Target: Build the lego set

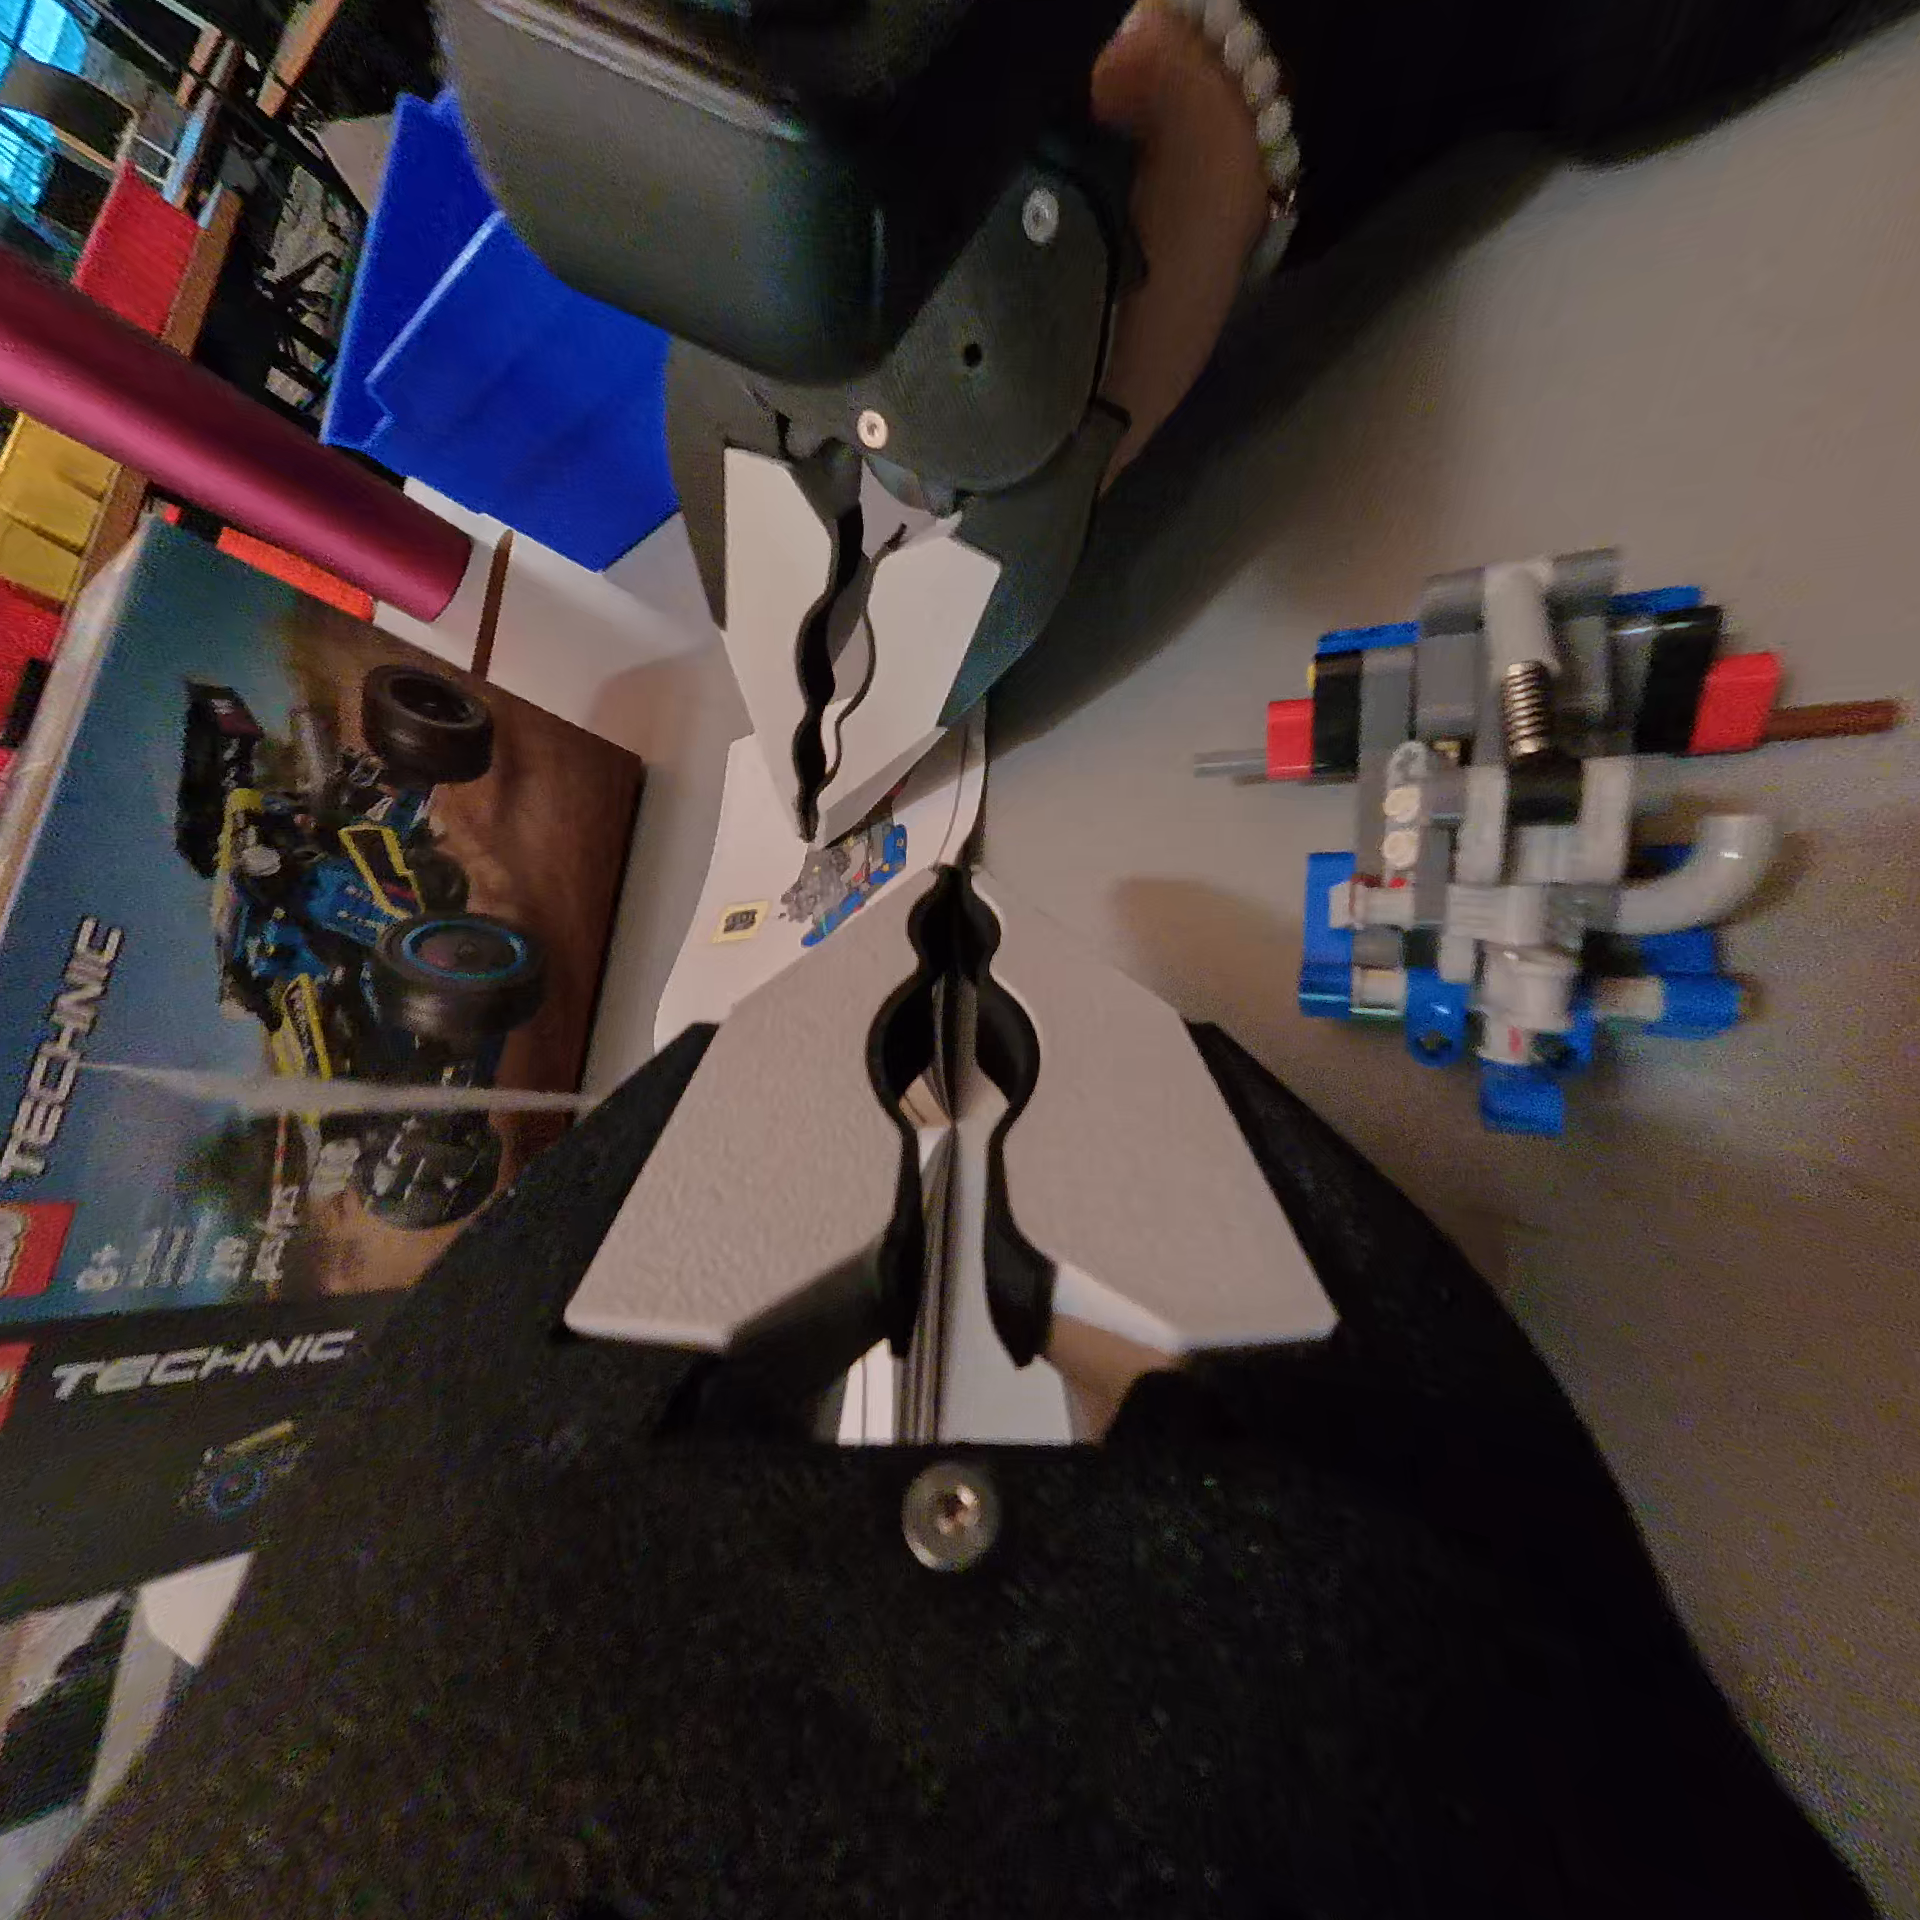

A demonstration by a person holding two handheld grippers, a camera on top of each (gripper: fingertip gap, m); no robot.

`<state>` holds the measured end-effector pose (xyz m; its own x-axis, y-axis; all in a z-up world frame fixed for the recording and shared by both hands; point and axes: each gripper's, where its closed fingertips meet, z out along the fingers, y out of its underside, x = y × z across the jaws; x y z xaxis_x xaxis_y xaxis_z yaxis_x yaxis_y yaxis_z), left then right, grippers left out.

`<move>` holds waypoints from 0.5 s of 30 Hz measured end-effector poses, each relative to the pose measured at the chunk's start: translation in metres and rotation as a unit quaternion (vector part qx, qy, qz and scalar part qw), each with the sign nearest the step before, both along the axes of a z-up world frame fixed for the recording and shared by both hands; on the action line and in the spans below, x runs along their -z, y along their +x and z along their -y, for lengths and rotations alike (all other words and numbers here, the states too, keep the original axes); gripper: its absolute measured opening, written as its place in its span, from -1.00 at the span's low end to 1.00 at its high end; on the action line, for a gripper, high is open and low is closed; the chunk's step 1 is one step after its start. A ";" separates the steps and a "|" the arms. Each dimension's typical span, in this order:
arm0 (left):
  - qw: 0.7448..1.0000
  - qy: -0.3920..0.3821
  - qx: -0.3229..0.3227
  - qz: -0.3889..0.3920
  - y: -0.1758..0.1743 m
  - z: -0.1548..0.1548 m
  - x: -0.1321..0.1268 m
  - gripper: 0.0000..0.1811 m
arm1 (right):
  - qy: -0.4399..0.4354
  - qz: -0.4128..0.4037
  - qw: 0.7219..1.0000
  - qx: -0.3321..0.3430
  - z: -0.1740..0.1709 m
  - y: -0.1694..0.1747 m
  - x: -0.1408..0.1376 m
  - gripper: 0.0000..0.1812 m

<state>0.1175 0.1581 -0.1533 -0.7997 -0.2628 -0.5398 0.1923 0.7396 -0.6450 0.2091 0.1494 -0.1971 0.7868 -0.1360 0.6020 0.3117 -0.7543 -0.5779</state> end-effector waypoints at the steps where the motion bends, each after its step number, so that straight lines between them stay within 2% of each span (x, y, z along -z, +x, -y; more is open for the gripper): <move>1: 1.000 -0.013 -0.007 -0.002 -0.002 -0.005 -0.005 -1.00 | -0.001 -0.001 1.000 -0.002 0.000 0.000 0.000 -1.00; 3: 0.998 -0.037 -0.043 0.013 0.002 -0.021 -0.018 -1.00 | -0.006 0.000 1.000 -0.009 -0.001 -0.001 0.001 -1.00; 5: 0.992 -0.049 -0.116 0.024 0.016 -0.051 -0.026 -1.00 | -0.010 0.004 1.000 -0.011 -0.001 -0.001 0.001 -1.00; 7: 0.979 -0.019 -0.201 -0.018 0.029 -0.084 -0.009 -1.00 | -0.014 0.009 1.000 -0.012 -0.001 -0.001 0.002 -1.00; 8: 0.975 -0.005 -0.221 -0.034 0.034 -0.090 0.001 -1.00 | -0.016 0.011 1.000 -0.013 -0.001 -0.002 0.002 -1.00; 11: 0.984 -0.024 -0.177 -0.029 0.039 -0.054 0.006 -1.00 | -0.015 0.010 1.000 -0.014 -0.001 -0.002 0.002 -1.00; 13: 0.989 0.000 -0.146 -0.025 0.037 -0.030 0.012 -1.00 | -0.010 0.007 1.000 -0.016 -0.001 -0.002 0.001 -1.00; 15: 0.991 0.020 -0.130 -0.011 0.035 -0.020 0.014 -1.00 | -0.004 0.004 1.000 -0.014 -0.001 -0.002 0.000 -1.00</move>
